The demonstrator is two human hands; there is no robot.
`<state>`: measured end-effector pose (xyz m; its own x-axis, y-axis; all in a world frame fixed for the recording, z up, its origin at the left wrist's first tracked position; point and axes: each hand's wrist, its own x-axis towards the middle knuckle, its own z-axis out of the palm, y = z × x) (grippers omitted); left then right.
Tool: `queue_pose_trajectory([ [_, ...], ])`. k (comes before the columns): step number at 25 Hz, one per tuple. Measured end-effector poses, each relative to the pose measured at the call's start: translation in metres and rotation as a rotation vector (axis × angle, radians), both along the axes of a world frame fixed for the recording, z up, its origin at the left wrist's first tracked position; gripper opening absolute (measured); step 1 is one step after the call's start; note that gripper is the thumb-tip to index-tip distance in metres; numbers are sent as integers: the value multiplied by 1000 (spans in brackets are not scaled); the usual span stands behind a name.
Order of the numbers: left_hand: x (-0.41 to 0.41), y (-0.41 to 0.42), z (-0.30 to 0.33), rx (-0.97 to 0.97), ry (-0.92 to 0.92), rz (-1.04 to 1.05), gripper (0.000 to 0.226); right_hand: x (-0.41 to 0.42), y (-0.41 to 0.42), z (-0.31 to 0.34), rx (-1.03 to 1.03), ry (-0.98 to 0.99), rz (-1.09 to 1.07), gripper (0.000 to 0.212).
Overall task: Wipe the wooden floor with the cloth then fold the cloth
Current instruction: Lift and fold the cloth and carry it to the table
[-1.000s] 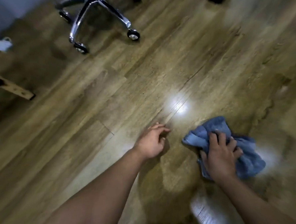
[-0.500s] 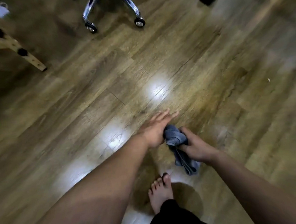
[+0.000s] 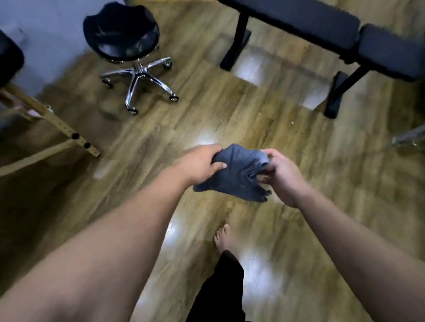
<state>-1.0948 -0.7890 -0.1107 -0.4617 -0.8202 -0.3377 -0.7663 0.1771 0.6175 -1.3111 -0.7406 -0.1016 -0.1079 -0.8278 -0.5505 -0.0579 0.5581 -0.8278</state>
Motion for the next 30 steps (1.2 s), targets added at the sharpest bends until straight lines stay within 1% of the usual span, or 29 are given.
queue_pose_trajectory([
  [1, 7, 8, 31, -36, -25, -20, 27, 4, 11, 29, -44, 24, -43, 20],
  [2, 14, 17, 60, -70, -53, -34, 27, 8, 21, 57, -106, 98, 0, 27],
  [3, 18, 25, 85, -99, -81, -49, 26, 12, 29, 80, -172, 243, 143, 45],
  [4, 21, 31, 106, -124, -108, -64, 25, 17, 34, 100, -215, 483, 335, 62],
  [5, 25, 39, 129, -148, -133, -78, 24, 23, 40, 120, -260, 769, 523, 70],
  [6, 30, 47, 150, -165, -153, -91, 25, 31, 45, 139, -301, 1004, 671, 63],
  [7, 36, 52, 170, -184, -162, -99, 26, 39, 49, 158, -324, 1141, 748, 46],
  [8, 42, 56, 188, -203, -173, -102, 28, 46, 51, 177, -334, 1215, 784, 30],
  [9, 50, 59, 204, -216, -185, -106, 29, 49, 54, 193, -337, 1243, 795, 23],
  [10, 58, 62, 218, -217, -211, -110, 29, 52, 58, 205, -341, 1244, 792, 20],
  [13, 73, 70, 253, -162, -372, -142, 30, 65, 69, 232, -372, 1151, 718, 12],
  [14, 79, 73, 264, -133, -413, -162, 26, 74, 73, 240, -368, 1105, 694, 11],
  [17, 106, 79, 295, -155, -444, -143, 19, 100, 86, 265, -374, 1009, 612, 12],
  [19, 132, 81, 306, -158, -452, -170, 22, 114, 97, 278, -400, 964, 507, 8],
  [20, 144, 83, 308, -149, -419, -174, 23, 118, 102, 282, -410, 939, 460, 5],
  [21, 156, 85, 306, -140, -327, -146, 20, 123, 107, 283, -426, 926, 427, 6],
  [22, 167, 87, 304, -125, -170, -77, 17, 128, 112, 285, -447, 919, 402, 8],
  [24, 184, 94, 302, -69, 208, 125, 14, 139, 121, 289, -463, 877, 349, 11],
  [25, 192, 97, 300, -49, 351, 197, 13, 145, 124, 293, -462, 854, 335, 12],
  [26, 198, 100, 296, -47, 418, 237, 13, 151, 127, 297, -461, 841, 338, 14],
  [30, 213, 114, 290, -2, 458, 254, 19, 168, 132, 303, -470, 842, 340, 12],
])
